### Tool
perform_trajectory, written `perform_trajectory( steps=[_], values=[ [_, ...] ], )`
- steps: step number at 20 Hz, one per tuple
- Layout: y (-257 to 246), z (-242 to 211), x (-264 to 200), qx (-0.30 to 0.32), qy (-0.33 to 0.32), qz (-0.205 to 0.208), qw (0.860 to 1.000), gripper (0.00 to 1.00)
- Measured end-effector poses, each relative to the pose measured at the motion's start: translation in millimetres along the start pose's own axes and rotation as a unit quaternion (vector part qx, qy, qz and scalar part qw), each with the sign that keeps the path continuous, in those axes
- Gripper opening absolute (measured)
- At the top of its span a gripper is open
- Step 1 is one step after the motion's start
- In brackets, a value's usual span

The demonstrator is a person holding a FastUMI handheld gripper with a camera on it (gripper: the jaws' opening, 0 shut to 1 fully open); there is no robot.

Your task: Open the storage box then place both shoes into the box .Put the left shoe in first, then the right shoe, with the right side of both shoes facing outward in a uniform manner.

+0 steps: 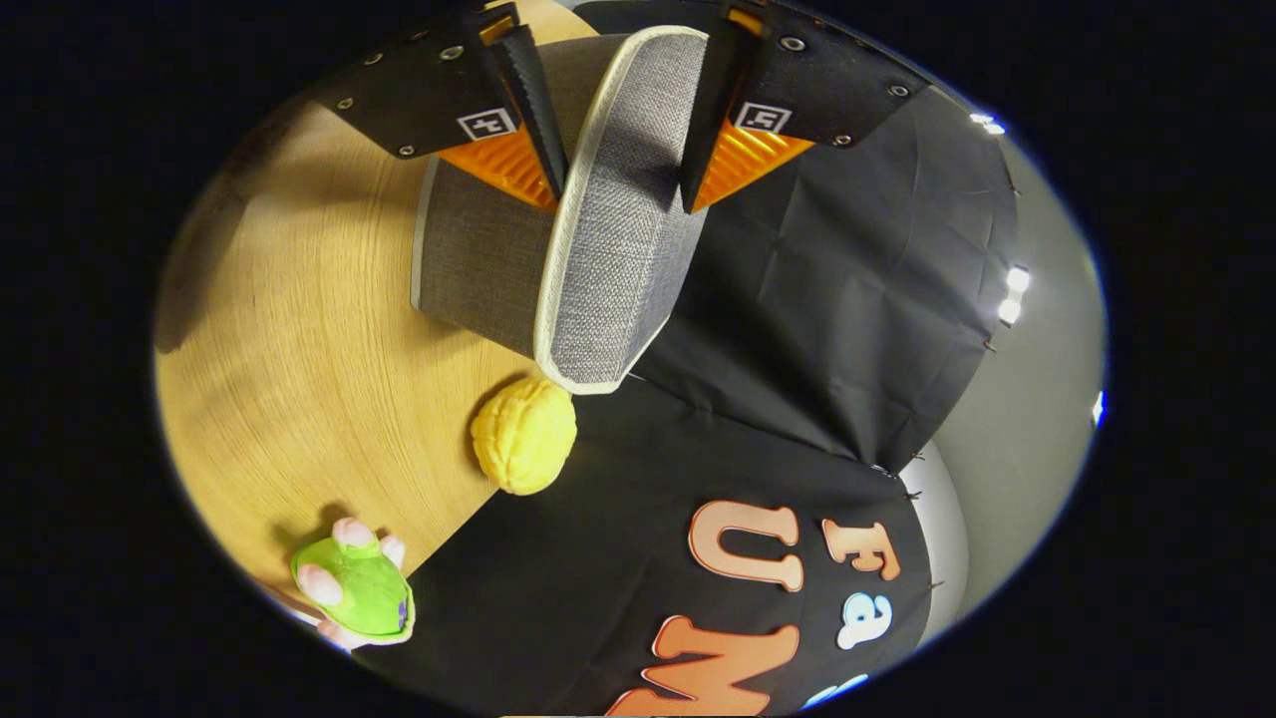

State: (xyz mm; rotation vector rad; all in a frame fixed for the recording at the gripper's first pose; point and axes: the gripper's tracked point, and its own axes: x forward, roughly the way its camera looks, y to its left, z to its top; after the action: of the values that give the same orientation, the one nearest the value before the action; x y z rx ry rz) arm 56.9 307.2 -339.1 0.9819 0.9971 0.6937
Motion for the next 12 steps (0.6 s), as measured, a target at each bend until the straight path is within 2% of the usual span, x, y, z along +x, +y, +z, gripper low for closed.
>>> perform_trajectory(
  steps=[1,2,4,8,12],
  values=[
    [4.0,8.7,-5.5,0.002,-0.013,0.003,1.000,0.60],
    [10.2,18.1,-9.5,0.006,-0.027,0.010,1.000,0.45],
    [26.6,24.1,-16.7,0.010,-0.042,0.027,0.999,0.30],
    [46.5,15.4,-19.7,0.010,-0.036,0.050,0.998,0.20],
    [52.6,19.4,-8.9,0.024,-0.037,0.030,0.999,0.12]
  ],
)
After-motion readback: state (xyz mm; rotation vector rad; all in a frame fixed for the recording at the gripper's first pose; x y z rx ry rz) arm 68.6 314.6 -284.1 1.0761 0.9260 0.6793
